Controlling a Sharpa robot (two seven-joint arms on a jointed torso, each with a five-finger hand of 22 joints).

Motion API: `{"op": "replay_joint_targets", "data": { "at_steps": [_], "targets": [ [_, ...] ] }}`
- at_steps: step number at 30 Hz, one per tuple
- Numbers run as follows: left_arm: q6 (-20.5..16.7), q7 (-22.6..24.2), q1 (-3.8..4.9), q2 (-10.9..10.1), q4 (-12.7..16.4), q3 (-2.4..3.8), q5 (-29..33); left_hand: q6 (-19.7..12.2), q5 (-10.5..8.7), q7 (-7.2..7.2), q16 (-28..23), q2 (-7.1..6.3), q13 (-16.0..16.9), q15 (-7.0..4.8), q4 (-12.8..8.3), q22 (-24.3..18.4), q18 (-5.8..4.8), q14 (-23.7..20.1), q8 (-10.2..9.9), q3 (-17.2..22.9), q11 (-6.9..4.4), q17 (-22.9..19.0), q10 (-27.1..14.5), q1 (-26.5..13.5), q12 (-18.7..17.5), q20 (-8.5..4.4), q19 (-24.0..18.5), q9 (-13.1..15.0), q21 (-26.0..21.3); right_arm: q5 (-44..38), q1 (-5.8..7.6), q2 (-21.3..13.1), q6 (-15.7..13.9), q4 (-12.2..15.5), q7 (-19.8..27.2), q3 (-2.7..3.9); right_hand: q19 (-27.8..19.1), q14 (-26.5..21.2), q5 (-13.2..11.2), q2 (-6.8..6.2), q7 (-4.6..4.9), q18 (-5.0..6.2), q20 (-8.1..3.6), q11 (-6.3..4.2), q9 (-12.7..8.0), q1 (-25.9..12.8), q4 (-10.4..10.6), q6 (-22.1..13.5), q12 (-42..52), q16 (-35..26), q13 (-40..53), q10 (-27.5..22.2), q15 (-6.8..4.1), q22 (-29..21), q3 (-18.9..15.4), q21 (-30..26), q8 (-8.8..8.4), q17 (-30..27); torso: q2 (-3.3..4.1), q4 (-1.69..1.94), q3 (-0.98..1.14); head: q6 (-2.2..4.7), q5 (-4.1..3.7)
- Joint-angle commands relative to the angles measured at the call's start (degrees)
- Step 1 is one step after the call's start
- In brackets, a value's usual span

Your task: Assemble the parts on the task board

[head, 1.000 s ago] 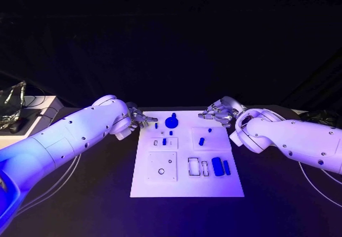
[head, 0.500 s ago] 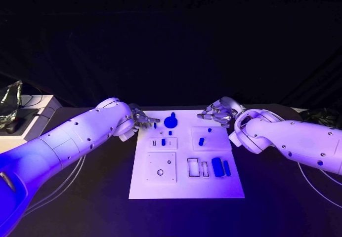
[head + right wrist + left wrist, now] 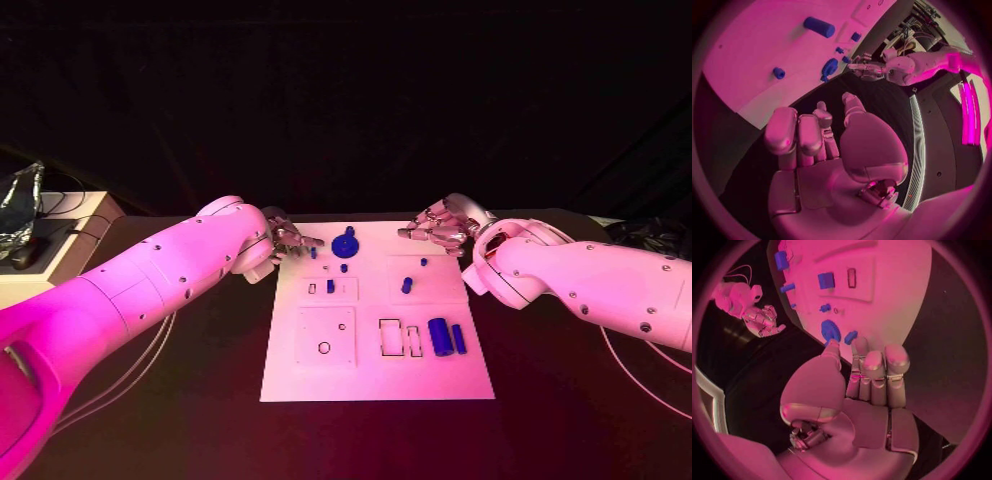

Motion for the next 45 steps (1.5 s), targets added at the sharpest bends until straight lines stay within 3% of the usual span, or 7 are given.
{"op": "replay_joint_targets", "data": {
  "at_steps": [1, 10, 33, 38, 45],
  "targets": [
    [-0.29, 0.88, 0.11, 0.29, -0.15, -0.02, 0.67, -0.4, 0.25, 0.01, 0.05, 0.3, -0.06, 0.05, -0.78, 4.3, 0.48, -0.32, 0.21, 0.35, -0.05, -0.06, -0.32, 1.08, 0.27, 0.5, -0.13, 0.02, -0.44, -0.59, 0.02, 0.01, 0.15, 0.06, 0.54, 0.04, 3.38, -0.12, 0.19, 0.27, 0.24, 0.06, -0.11, 0.09, -0.06, -0.06, -0.22, 0.24, -0.27, -0.11, -0.06, 0.02, 0.02, 7.83, 0.0, -0.26, -0.27, 0.01, 0.04, 0.0, -0.02, -0.04, -0.08],
    [-0.14, 0.7, 0.11, 0.44, -0.56, -0.15, 0.75, -0.53, 0.26, 0.0, 0.07, 0.83, -0.21, 0.06, -1.99, 4.53, 0.46, -0.45, 0.36, 0.35, -0.07, -0.21, -0.47, 1.83, 0.46, 0.52, -0.12, -0.03, -0.56, -0.62, 0.03, -0.06, 0.15, 0.17, 0.53, 0.04, 3.38, -0.12, 0.19, 0.27, 0.24, 0.06, -0.11, 0.09, -0.06, -0.06, -0.22, 0.24, -0.27, -0.11, -0.06, 0.02, 0.02, 7.83, 0.0, -0.26, -0.27, 0.01, 0.03, 0.03, -0.04, -0.22, -0.16],
    [0.7, 0.87, 0.12, 0.8, -1.25, -0.36, 1.77, -0.49, 0.16, 0.0, 0.2, 0.59, -0.27, 0.08, -2.27, 4.7, 0.44, -0.53, 0.36, 0.15, -0.05, -0.22, -0.56, 2.06, 0.59, 0.56, -0.14, -0.15, -0.66, -0.66, 0.07, 0.09, 0.21, 0.14, 0.5, 0.06, 3.41, -0.1, 0.16, 0.26, 0.22, 0.05, -0.13, 0.08, -0.06, -0.01, -0.15, 0.32, -0.2, -0.07, 0.01, 0.13, -0.01, 7.85, 0.04, -0.17, -0.26, 0.06, 0.03, 0.08, 0.01, -0.78, -0.23],
    [1.27, 1.41, 0.12, 0.97, -1.32, -0.43, 2.32, -0.19, 0.26, -0.01, 0.35, 0.7, -0.34, 0.06, -2.95, 4.88, 0.43, -0.64, -0.3, 2.05, -0.05, -0.23, -0.59, 2.85, 0.58, 0.54, -0.24, -0.93, -0.89, -0.69, 0.07, 0.18, 0.23, 0.02, 0.5, 0.06, 3.41, -0.1, 0.16, 0.26, 0.22, 0.05, -0.13, 0.08, -0.06, -0.01, -0.15, 0.32, -0.2, -0.07, 0.01, 0.13, -0.01, 7.85, 0.04, -0.17, -0.26, 0.06, 0.09, 0.07, -0.06, -0.91, -0.08],
    [1.63, 1.65, 0.12, 1.19, -1.5, -0.46, 2.63, 0.02, 0.27, 0.06, 0.44, 0.7, -0.46, 0.08, -3.35, 5.05, 0.4, -0.73, -1.55, 5.76, -0.07, -0.2, -0.68, 3.54, 0.33, 0.57, -0.2, -1.98, -1.06, -0.7, 0.07, 0.28, 0.28, 0.0, 0.52, 0.06, 3.42, -0.11, 0.17, 0.41, 0.2, 0.04, -0.13, 0.06, -0.06, -0.04, -0.14, 0.36, -0.18, -0.05, 0.05, 0.16, -0.01, 7.87, 0.02, -0.07, -0.27, 0.07, 0.04, -0.01, 0.01, -1.07, -0.13]
  ]
}}
